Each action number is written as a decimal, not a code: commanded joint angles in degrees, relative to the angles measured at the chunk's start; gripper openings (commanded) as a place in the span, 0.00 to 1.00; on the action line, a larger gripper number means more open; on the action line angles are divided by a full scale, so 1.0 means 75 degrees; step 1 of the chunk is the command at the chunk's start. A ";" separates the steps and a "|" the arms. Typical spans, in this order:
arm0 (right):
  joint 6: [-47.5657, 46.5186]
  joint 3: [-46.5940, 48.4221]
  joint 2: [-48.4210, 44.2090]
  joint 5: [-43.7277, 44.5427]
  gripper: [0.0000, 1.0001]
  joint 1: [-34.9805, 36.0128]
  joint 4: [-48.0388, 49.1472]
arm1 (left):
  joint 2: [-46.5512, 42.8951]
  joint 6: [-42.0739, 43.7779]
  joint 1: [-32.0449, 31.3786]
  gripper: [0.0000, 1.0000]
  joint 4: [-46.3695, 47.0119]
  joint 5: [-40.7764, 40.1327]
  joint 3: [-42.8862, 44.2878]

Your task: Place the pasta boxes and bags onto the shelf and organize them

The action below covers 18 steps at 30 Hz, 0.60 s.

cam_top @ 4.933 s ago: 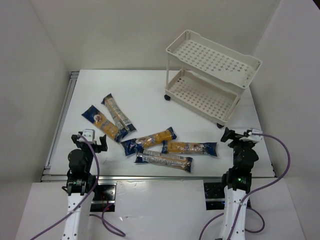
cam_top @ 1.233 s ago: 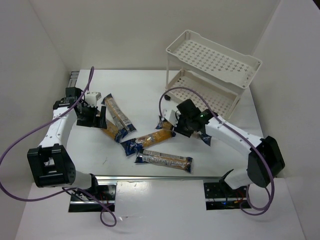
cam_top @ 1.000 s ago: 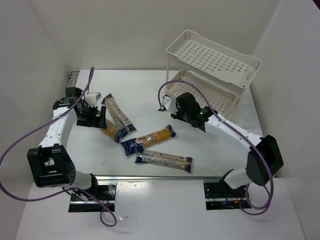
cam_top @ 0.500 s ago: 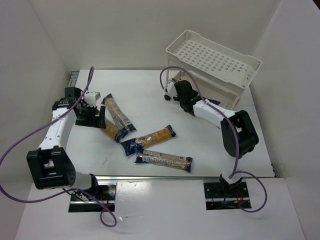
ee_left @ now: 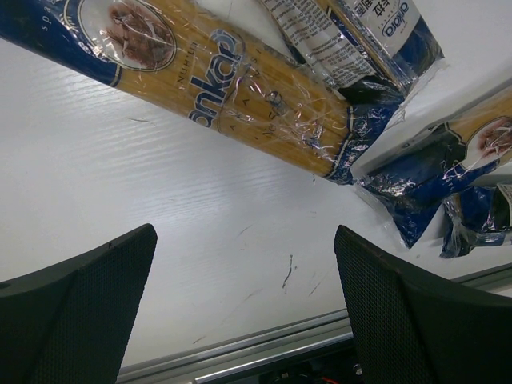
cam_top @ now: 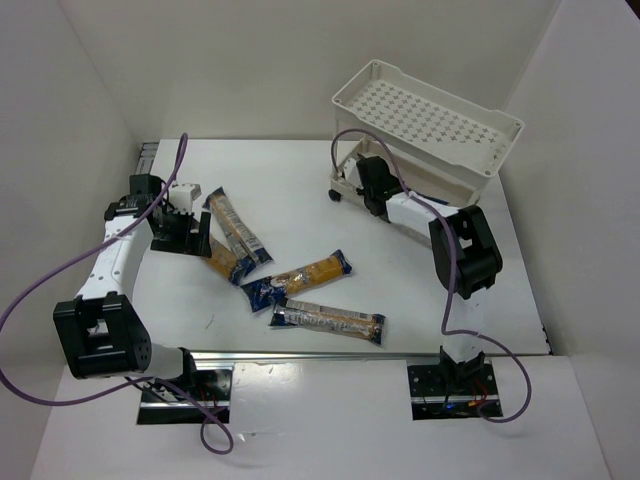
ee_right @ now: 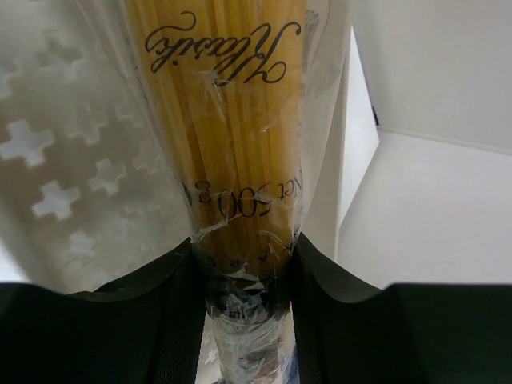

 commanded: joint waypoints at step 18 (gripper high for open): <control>-0.0005 -0.1037 -0.2681 -0.1158 0.88 0.1112 -0.0611 | 0.0017 0.0079 0.0050 0.99 0.0058 -0.0017 0.0209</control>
